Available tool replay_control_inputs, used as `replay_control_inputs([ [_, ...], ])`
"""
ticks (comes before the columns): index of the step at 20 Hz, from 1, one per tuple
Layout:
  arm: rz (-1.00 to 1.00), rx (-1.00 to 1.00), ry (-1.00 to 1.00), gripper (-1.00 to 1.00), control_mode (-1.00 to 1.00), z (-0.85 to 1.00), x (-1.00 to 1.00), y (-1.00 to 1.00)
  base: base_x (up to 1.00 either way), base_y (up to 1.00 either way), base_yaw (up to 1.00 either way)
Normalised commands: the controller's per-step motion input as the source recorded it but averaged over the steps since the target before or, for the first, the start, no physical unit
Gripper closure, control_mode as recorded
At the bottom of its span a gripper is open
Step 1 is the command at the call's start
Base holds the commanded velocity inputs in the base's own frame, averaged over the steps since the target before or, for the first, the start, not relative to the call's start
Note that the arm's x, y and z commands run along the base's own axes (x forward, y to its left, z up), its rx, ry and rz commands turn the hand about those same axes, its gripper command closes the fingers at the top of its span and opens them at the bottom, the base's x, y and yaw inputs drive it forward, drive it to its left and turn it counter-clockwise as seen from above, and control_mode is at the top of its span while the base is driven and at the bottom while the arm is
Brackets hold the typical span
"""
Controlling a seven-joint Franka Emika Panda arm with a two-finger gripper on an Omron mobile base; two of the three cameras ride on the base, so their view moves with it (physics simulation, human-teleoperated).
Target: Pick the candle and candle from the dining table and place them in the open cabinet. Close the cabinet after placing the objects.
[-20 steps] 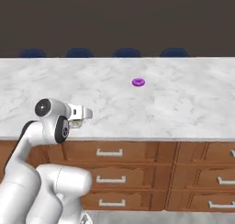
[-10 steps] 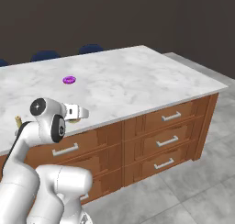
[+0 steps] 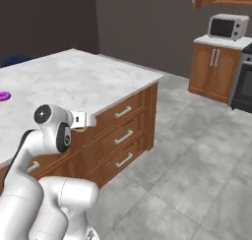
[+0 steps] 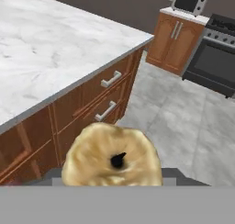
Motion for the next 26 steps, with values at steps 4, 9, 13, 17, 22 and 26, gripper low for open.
replay_control_inputs([
  [4, 0.00, 0.00, 0.00, 1.00, 1.00, 0.00, 0.00, 0.00, 0.06, 0.00, -0.56],
  [9, 0.00, 0.00, 0.00, 1.00, 1.00, 0.00, 0.00, 0.00, 0.27, 0.00, -0.45],
  [13, 0.00, 0.00, 0.00, 1.00, 1.00, 0.00, 0.00, 0.00, 0.69, -0.04, -0.34],
  [17, 0.00, 0.00, 0.00, 1.00, 1.00, 0.00, 0.00, 0.00, 1.00, -0.20, -0.28],
  [22, 0.00, 0.00, 0.00, 1.00, 1.00, 0.00, 0.00, 0.00, 1.00, -0.18, -0.24],
  [26, 0.00, 0.00, 0.00, 1.00, 1.00, 0.00, 0.00, 0.00, 1.00, -0.02, -0.21],
])
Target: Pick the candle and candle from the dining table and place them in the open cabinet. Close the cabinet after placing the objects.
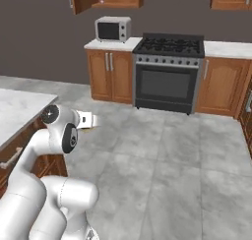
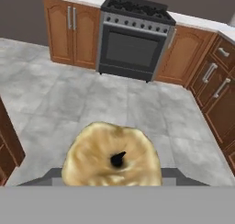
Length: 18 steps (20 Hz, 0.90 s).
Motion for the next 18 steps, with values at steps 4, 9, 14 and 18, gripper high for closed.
replay_control_inputs([
  [4, 0.00, 0.00, 0.00, 1.00, 1.00, 0.00, 0.00, 0.00, 1.00, 0.00, -0.20],
  [9, 0.00, 0.00, 0.00, 1.00, 1.00, 0.00, 0.00, 0.00, 1.00, 0.02, -0.17],
  [14, 0.00, 0.00, 0.00, 1.00, 1.00, 0.00, 0.00, 0.00, 1.00, 0.18, -0.13],
  [18, 0.00, 0.00, 0.00, 1.00, 1.00, 0.00, 0.00, 0.00, 1.00, 0.43, -0.08],
])
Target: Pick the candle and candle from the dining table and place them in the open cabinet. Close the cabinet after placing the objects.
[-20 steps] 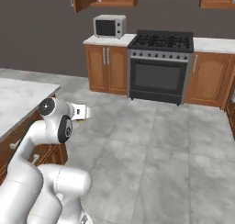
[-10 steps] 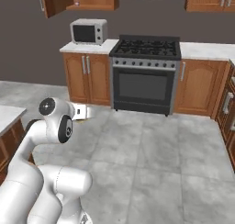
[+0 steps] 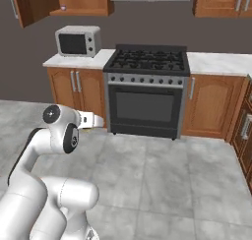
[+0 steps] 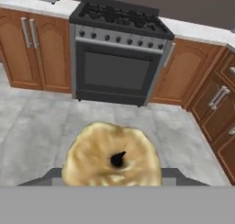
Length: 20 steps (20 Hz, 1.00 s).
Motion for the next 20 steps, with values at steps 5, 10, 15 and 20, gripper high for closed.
replay_control_inputs([
  [5, 0.00, 0.00, 0.00, 1.00, 1.00, 0.00, 0.00, 0.00, 1.00, 0.70, -0.03],
  [10, 0.00, 0.00, 0.00, 1.00, 1.00, 0.00, 0.00, 0.00, 1.00, 0.63, 0.00],
  [15, 0.00, 0.00, 0.00, 1.00, 1.00, 0.00, 0.00, 0.00, 1.00, 0.43, -0.01],
  [20, 0.00, 0.00, 0.00, 1.00, 1.00, 0.00, 0.00, 0.00, 1.00, 0.34, -0.01],
])
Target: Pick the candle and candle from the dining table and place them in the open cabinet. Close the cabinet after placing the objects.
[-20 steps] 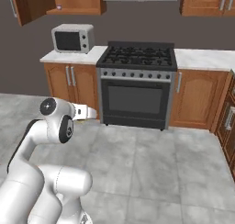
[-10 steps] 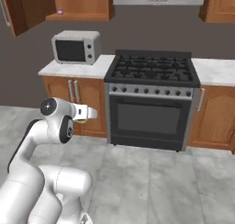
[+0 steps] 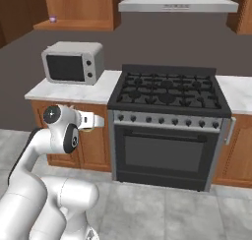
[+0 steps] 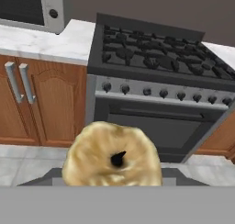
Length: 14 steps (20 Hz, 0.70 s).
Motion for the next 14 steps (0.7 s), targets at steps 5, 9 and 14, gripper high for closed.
replay_control_inputs([
  [5, 0.00, 0.00, 0.00, 1.00, 1.00, 0.00, 0.00, 0.00, 0.66, 0.55, 0.00],
  [9, 0.00, 0.00, 0.00, 1.00, 1.00, 0.00, 0.00, 0.00, 0.15, 0.78, 0.00],
  [14, 0.00, 0.00, 0.00, 1.00, 1.00, 0.00, 0.00, 0.00, 0.27, 0.55, 0.00],
])
